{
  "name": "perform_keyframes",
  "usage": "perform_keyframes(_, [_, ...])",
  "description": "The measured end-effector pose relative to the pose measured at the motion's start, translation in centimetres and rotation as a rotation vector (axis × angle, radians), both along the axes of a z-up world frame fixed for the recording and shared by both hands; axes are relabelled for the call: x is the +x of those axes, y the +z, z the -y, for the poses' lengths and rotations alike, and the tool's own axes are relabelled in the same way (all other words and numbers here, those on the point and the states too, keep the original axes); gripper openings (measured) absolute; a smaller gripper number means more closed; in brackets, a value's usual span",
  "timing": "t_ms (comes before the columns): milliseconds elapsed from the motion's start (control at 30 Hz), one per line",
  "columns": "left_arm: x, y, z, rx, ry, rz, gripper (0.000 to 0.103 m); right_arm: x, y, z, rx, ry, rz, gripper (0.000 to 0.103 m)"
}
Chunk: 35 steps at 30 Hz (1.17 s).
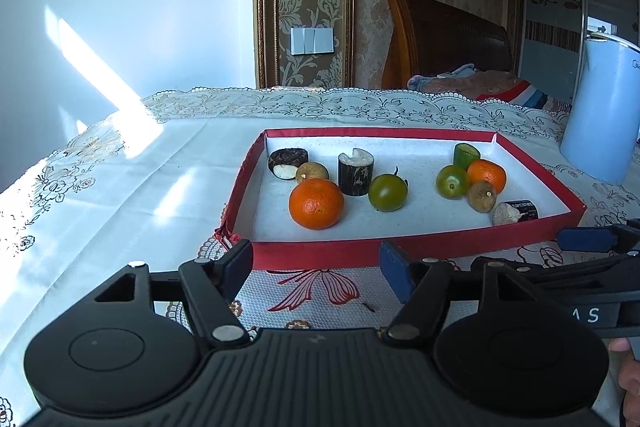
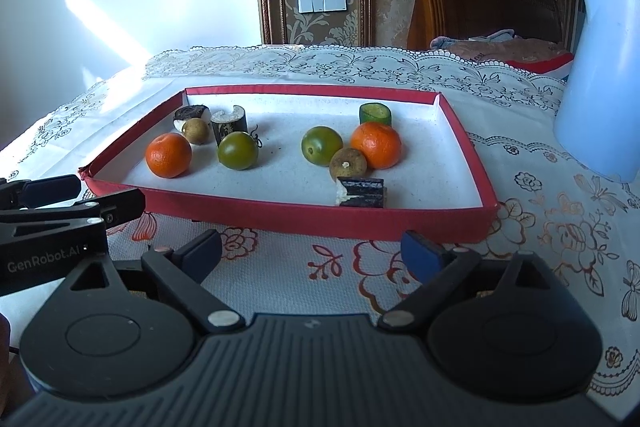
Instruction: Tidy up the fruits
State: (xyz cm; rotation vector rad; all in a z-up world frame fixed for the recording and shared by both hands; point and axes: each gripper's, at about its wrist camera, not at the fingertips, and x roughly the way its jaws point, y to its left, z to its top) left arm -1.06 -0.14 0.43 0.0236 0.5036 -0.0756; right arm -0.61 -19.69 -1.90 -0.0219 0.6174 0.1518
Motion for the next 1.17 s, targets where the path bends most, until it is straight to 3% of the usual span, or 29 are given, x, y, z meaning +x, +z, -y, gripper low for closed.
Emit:
perform_keyframes(800, [0.1,0.0,0.2,0.035,0.000,-0.005,0.073,0.3,-0.2,0.5,0.036,-0.014,-0.022,0.103])
perform_keyframes(1167, [0.2,0.2,-0.9,-0.022,0.006,0.017,0.077,0.2,-0.3,0.1,0.016,0.002,-0.017,0.103])
